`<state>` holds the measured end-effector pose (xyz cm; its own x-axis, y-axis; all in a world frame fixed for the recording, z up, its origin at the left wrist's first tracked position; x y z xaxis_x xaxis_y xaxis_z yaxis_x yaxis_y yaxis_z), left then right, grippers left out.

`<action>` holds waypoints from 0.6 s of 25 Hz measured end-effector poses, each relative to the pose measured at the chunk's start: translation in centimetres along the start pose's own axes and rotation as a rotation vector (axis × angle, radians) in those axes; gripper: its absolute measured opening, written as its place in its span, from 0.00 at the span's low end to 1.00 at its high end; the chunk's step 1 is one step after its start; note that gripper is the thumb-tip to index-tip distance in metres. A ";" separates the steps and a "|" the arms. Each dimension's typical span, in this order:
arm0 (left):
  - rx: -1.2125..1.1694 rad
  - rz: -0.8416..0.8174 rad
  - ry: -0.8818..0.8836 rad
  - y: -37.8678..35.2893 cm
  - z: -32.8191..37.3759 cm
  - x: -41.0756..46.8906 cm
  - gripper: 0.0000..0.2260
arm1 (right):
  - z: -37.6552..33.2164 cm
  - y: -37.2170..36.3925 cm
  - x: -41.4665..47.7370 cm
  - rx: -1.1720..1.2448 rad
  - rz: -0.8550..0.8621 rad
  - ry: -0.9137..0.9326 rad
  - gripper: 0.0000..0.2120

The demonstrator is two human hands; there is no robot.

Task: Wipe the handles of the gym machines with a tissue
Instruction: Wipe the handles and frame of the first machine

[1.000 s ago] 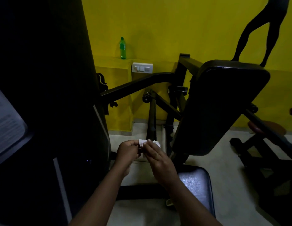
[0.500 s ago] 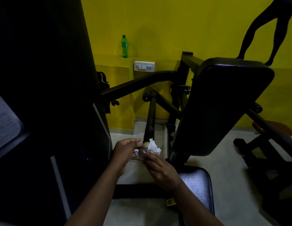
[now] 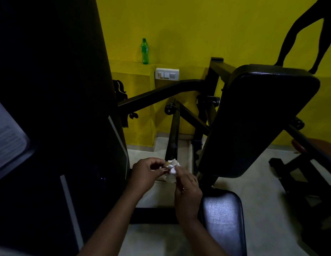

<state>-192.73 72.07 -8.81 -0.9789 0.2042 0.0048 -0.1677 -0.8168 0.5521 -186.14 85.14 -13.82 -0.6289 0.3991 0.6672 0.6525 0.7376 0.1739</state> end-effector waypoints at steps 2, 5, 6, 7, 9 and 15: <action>0.144 0.080 -0.136 -0.3 0.7 -0.4 0.12 | -0.6 -0.3 0.9 -0.014 -0.056 0.058 0.22; 0.322 0.217 -0.230 -0.2 1.6 -0.5 0.10 | -1.0 -0.6 3.4 -0.037 -0.202 0.179 0.21; 0.344 0.226 -0.225 -0.1 1.7 -0.4 0.08 | -0.8 -0.5 3.7 -0.032 -0.208 0.133 0.22; 0.346 0.219 -0.207 0.0 1.7 -0.2 0.06 | -0.7 -0.3 3.6 -0.011 -0.177 0.028 0.23; 0.337 0.200 -0.161 0.0 1.6 0.1 0.04 | -0.5 -0.5 2.0 0.093 -0.006 -0.347 0.20; 0.422 0.229 -0.113 -0.1 2.1 -0.1 0.04 | -0.5 -5.9 0.3 1.325 0.448 -1.653 0.15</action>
<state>-192.35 73.29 -7.13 -0.9624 0.1210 0.2432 0.1354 -0.5625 0.8156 -189.95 80.63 -14.22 -0.7298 0.0501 -0.6819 0.6836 0.0399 -0.7287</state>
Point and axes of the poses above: each hand's wrist, its own x-axis towards the middle knuckle, its own y-axis out of the back of the hand, z = x × y, the point moved 3 cm from there along x, towards the middle knuckle, and after that the axes turned 14 degrees about x, right-handed, at the moved point
